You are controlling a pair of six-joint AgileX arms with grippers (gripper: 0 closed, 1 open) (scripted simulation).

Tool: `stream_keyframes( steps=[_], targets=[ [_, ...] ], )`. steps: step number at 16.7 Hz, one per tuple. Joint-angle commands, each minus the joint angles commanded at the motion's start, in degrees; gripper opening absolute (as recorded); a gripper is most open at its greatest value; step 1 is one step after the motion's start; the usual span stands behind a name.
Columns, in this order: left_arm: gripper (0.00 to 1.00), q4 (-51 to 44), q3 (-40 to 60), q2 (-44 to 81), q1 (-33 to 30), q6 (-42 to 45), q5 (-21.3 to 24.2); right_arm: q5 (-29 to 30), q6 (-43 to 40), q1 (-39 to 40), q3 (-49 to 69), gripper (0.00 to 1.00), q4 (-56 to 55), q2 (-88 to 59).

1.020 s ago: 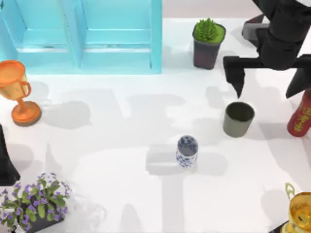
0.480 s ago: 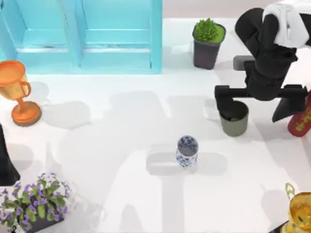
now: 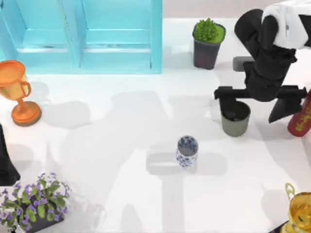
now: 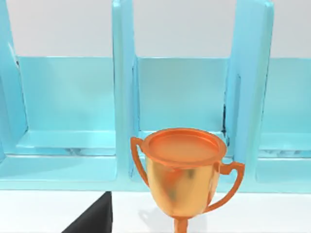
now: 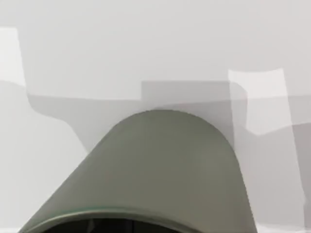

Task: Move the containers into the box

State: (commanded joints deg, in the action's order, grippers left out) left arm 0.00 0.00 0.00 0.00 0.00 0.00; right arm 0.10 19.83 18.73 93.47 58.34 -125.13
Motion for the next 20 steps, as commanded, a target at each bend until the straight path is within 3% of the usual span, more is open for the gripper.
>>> stream_keyframes(
  steps=[9, 20],
  targets=[
    [1.0, 0.0, 0.0, 0.0, 0.0, 0.0, 0.0, 0.0, 0.0, 0.0, 0.0, 0.02, 0.0, 0.0],
    [1.0, 0.0, 0.0, 0.0, 0.0, 0.0, 0.0, 0.1, 0.0, 0.46, 0.29, 0.0, 0.33, 0.36]
  ],
)
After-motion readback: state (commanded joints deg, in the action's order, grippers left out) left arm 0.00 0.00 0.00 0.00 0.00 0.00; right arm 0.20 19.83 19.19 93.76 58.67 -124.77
